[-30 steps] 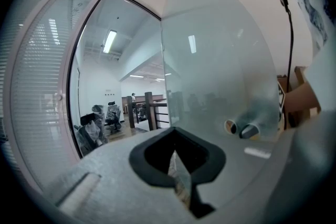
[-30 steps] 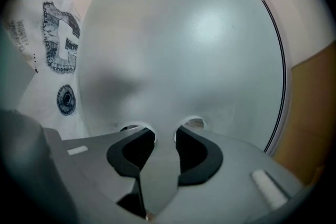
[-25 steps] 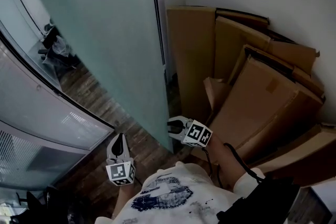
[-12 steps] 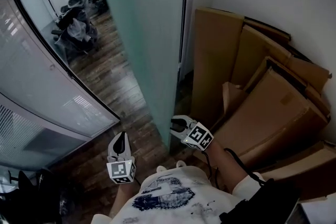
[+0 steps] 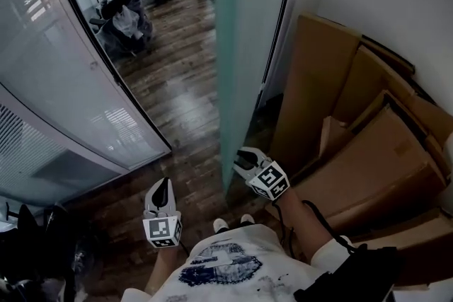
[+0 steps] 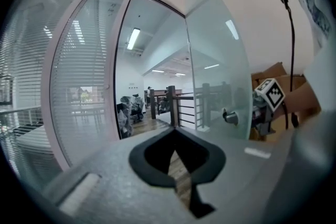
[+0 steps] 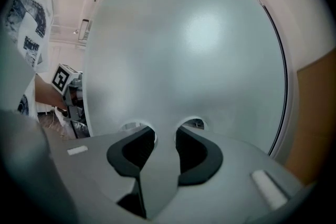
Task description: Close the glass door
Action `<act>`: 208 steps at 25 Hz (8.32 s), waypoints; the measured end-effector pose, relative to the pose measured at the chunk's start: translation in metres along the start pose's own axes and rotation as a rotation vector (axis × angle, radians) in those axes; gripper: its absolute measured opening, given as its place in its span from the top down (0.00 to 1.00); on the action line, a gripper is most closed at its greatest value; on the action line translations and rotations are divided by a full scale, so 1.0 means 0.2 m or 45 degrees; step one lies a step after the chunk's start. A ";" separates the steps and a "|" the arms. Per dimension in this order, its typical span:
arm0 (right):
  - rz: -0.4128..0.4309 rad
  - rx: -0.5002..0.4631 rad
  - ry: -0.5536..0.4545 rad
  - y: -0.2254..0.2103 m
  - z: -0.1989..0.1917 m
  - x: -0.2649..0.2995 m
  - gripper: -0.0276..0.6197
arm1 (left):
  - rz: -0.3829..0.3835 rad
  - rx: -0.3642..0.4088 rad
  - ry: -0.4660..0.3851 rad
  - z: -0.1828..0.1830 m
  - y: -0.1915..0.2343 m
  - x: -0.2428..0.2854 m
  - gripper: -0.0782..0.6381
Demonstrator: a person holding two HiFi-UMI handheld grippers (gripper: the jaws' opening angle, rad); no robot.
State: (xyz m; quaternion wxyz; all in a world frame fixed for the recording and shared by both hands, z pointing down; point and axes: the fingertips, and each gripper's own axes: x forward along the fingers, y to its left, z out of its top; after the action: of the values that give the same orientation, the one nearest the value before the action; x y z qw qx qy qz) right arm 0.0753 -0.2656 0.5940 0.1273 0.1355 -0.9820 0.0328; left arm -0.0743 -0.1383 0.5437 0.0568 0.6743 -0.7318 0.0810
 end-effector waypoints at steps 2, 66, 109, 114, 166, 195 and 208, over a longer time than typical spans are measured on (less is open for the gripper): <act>-0.017 0.006 -0.013 0.00 0.02 0.05 0.75 | 0.018 -0.010 0.012 -0.03 0.04 -0.04 0.89; -0.338 0.025 -0.026 -0.19 0.47 1.74 0.75 | 0.487 -0.117 0.054 -0.04 1.31 0.25 0.89; -0.351 0.032 -0.029 -0.34 0.62 2.21 0.75 | 0.635 -0.130 0.065 -0.04 1.70 0.33 0.89; -0.342 0.031 -0.016 -0.34 0.63 2.23 0.75 | 0.643 -0.147 0.067 -0.04 1.71 0.33 0.89; -0.390 0.014 -0.088 -0.54 0.75 2.59 0.77 | 0.686 -0.144 0.145 -0.07 1.90 0.45 0.89; -0.465 0.102 -0.029 -0.60 0.69 2.51 0.72 | 0.606 -0.154 0.144 -0.12 2.02 0.11 0.89; -0.757 0.115 -0.098 -0.23 0.70 2.02 0.77 | 0.287 -0.108 0.101 -0.24 2.19 -0.19 0.89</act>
State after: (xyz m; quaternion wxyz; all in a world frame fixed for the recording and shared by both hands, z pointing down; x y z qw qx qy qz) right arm -0.3215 -0.4275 0.5648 0.0877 0.4238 -0.9009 0.0326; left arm -0.5082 -0.0578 0.5661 0.1045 0.5811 -0.8029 0.0825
